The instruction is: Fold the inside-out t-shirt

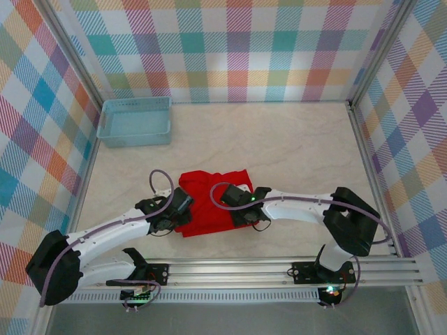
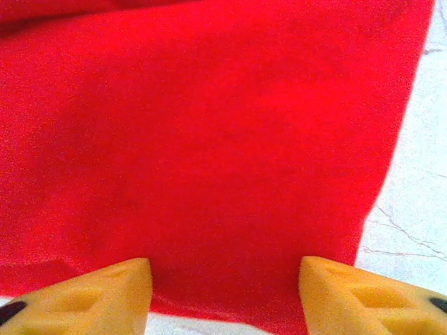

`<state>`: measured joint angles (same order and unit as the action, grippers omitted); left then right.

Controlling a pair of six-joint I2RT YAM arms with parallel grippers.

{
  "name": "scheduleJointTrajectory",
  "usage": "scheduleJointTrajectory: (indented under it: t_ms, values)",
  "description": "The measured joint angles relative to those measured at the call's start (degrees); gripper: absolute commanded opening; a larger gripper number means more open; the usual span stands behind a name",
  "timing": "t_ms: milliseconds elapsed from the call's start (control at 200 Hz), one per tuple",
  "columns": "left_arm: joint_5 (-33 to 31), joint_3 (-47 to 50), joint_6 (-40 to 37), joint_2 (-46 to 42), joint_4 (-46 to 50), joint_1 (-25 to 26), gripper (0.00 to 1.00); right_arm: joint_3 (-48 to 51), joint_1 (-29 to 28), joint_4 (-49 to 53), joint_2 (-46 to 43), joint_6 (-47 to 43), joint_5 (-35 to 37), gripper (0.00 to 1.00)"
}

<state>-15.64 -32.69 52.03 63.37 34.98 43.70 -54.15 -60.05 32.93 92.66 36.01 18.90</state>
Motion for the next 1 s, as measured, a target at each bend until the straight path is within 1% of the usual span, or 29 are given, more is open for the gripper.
scheduleJointTrajectory:
  t_ms: [60,160,220,310,365,635,665,685,715,755,785,840,920,1000]
  values:
    - [0.22,0.0,-0.04,0.33,-0.61,0.0,0.57,-0.09,0.0,0.48,0.68,-0.04,0.74,0.48]
    - [0.66,0.0,-0.22,0.74,-0.92,-0.02,0.52,-0.24,0.0,1.27,1.05,0.09,1.7,0.36]
    - [0.83,0.0,-0.35,0.76,-0.96,-0.02,0.49,-0.26,0.0,1.31,1.05,0.24,1.92,0.31]
    - [1.2,0.0,-0.74,0.74,-1.09,-0.02,0.43,-0.26,0.0,1.25,1.05,0.72,2.1,0.19]
    - [1.4,0.0,-0.92,0.74,-1.09,-0.04,0.4,-0.26,0.0,1.2,1.05,0.74,2.16,0.16]
    - [2.16,0.0,-1.4,-0.96,-1.03,-0.04,0.31,-0.11,0.0,1.01,0.92,1.44,2.1,0.0]
    - [2.19,0.0,-1.55,-1.2,-1.03,-0.04,0.31,0.02,0.0,1.01,0.76,1.49,2.14,0.0]
    - [2.19,-0.02,-1.73,-1.33,-1.01,-0.02,0.31,0.13,0.0,1.03,0.52,1.55,2.16,0.03]
    - [2.21,-0.02,-1.86,-1.46,-0.9,-0.04,0.31,0.28,0.0,1.07,0.17,1.68,2.16,0.1]
    - [2.23,-0.04,-2.01,-1.66,-0.72,-0.04,0.31,0.66,0.0,1.01,-0.66,1.84,2.14,0.24]
    - [2.21,-0.04,-2.05,-1.77,-0.59,-0.04,0.31,0.94,0.0,1.05,-1.42,1.88,2.12,0.3]
    - [2.14,-0.04,-2.16,-1.99,-0.5,-0.04,0.31,1.31,0.0,1.25,-3.02,1.73,1.99,0.39]
    - [1.84,-0.09,-2.16,-2.12,-0.13,-0.04,0.32,1.42,0.02,1.01,-4.39,2.21,1.44,0.47]
    - [1.46,-0.09,-2.14,-2.12,0.44,-0.11,0.32,1.44,0.02,0.74,-3.82,2.29,0.35,0.49]
